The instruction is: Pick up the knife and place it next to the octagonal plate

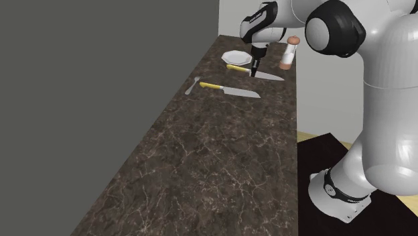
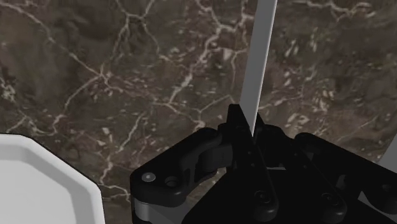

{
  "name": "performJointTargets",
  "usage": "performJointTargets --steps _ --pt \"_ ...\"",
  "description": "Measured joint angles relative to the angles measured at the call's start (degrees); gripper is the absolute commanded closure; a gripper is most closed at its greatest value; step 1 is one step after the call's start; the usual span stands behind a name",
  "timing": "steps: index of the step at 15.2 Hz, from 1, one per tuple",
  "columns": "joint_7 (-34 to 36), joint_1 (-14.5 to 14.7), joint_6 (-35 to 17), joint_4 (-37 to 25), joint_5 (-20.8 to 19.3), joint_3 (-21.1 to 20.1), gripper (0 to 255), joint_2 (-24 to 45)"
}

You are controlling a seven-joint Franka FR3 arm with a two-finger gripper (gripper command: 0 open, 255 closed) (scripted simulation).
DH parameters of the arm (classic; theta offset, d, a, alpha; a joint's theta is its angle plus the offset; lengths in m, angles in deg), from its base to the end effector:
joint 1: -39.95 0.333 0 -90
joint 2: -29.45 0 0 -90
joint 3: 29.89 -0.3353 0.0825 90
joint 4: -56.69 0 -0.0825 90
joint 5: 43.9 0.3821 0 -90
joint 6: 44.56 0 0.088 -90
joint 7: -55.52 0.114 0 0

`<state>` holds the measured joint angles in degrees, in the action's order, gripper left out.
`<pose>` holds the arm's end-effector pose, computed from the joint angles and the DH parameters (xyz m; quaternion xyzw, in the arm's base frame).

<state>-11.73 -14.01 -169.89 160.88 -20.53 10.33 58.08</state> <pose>0.0101 -0.6477 0.3291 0.9481 -0.3177 0.0093 0.0044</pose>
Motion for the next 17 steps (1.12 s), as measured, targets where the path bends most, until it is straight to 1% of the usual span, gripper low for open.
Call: performJointTargets --steps 2,8,9,15,17 --pt "-0.5 -0.5 -0.9 0.0 0.8 -0.6 255 1.0" --pt "-0.6 -0.6 -1.3 0.2 1.0 -0.7 255 1.3" --pt "-0.6 -0.6 -1.3 0.2 1.0 -0.7 0 1.3" --pt "-0.6 -0.6 -1.3 0.2 1.0 -0.7 0 1.3" --pt "0.0 -0.2 0.5 -0.7 0.0 0.0 0 0.2"
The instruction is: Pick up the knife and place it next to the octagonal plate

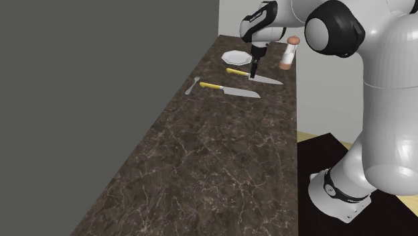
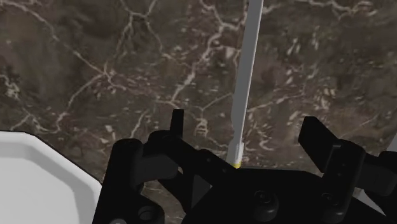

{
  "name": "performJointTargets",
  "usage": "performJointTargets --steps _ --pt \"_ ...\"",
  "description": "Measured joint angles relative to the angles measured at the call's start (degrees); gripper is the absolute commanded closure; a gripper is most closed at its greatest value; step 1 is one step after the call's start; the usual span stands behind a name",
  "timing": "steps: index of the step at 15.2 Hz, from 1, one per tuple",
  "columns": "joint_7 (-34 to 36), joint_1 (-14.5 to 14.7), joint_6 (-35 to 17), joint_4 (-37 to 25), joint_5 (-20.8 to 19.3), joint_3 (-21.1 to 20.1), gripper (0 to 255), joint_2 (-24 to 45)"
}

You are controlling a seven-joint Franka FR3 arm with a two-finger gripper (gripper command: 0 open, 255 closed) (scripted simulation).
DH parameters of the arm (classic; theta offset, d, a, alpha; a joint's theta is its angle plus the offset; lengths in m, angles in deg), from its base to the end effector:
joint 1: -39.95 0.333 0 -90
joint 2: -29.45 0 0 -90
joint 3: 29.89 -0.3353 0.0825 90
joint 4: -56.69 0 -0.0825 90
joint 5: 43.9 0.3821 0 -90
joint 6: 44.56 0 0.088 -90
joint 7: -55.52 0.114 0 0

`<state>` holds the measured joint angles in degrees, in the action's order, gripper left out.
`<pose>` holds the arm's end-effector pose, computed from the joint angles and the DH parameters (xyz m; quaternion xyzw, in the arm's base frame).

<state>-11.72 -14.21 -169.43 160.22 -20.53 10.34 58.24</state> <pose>0.0096 -0.6500 0.3318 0.9481 -0.3178 0.0096 0.0048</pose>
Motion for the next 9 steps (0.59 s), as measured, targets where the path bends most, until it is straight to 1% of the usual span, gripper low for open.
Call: performJointTargets --steps 3,9 --pt "1.3 1.1 2.9 -0.9 -2.0 1.3 0 -2.5" --pt "1.4 1.1 3.4 -1.1 -2.4 1.6 0 -2.9"
